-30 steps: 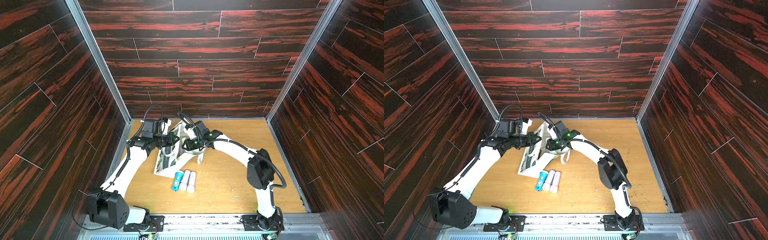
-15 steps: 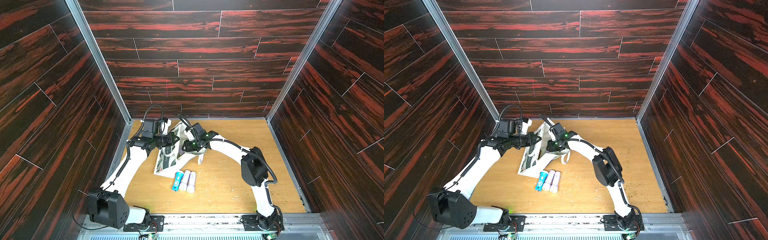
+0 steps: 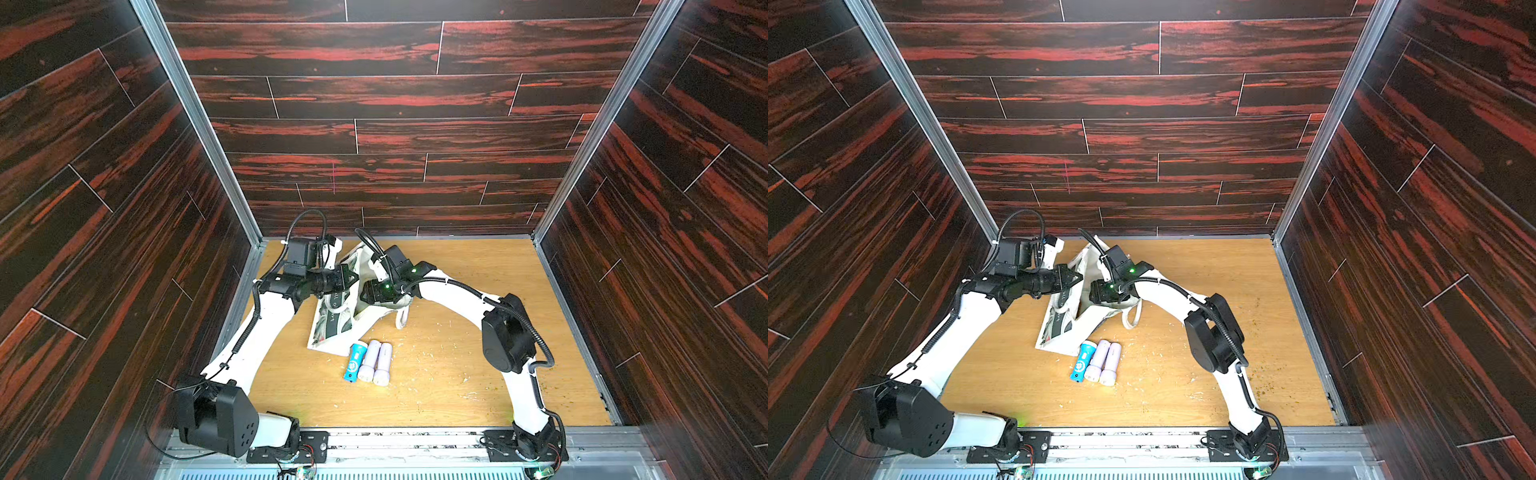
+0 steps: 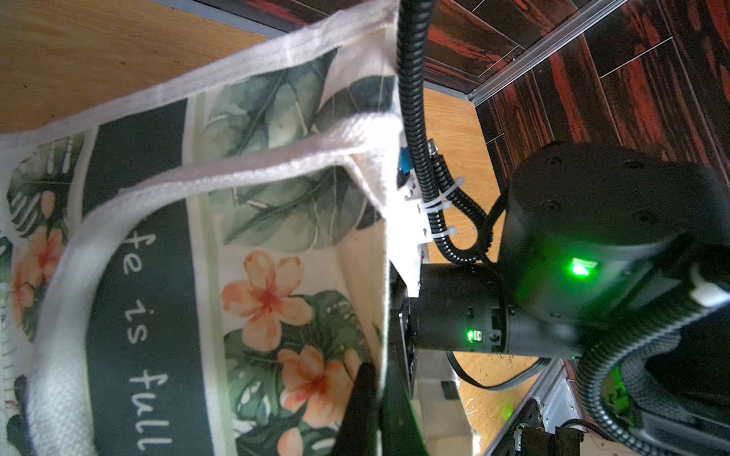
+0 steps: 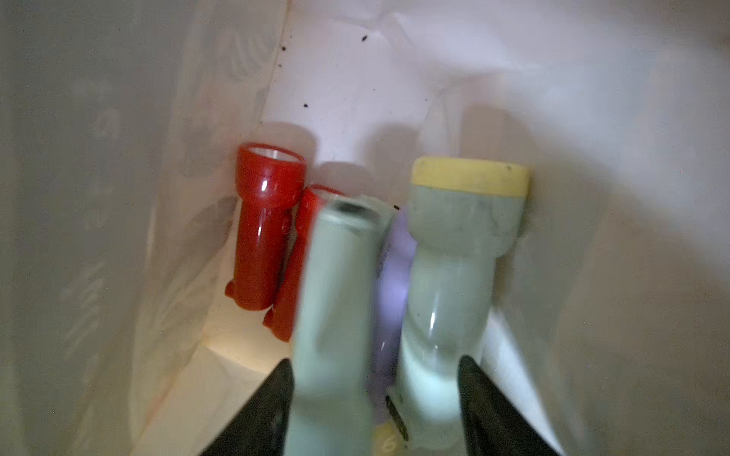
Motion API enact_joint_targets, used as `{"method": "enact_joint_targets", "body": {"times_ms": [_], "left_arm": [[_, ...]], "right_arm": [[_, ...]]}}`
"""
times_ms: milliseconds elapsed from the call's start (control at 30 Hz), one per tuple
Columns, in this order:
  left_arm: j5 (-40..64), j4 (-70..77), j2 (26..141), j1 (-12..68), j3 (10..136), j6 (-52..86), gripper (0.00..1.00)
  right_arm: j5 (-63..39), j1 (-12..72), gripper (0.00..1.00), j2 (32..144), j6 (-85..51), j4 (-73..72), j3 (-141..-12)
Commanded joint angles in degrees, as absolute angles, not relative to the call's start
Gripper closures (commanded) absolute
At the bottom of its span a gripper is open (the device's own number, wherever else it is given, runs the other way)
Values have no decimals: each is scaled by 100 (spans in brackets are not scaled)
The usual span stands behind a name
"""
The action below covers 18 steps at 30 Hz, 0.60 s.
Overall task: Put the flashlights into the tote bags
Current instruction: Place the flashlight in the canvas bag.
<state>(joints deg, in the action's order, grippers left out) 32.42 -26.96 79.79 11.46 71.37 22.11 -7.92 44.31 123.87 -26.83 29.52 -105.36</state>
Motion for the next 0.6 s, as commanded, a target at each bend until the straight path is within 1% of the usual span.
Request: {"method": "enact_joint_targets", "body": {"times_ms": [0, 267, 400, 567], "left_arm": [[3283, -2676, 7971, 1124, 7233, 2158, 100], [3258, -2694, 7954, 1122, 7220, 2146, 100], [3198, -2752, 7939, 1119, 7225, 2111, 100], [2635, -3049, 7854, 1121, 7303, 1949, 100]], "right_arm": [[-702, 4443, 29, 12554, -2724, 3041, -10539], [-407, 4439, 21, 12301, -2692, 3082, -10520], [-119, 4440, 20, 11990, -2641, 3153, -10512], [406, 4439, 18, 11324, -2656, 3045, -10242]]}}
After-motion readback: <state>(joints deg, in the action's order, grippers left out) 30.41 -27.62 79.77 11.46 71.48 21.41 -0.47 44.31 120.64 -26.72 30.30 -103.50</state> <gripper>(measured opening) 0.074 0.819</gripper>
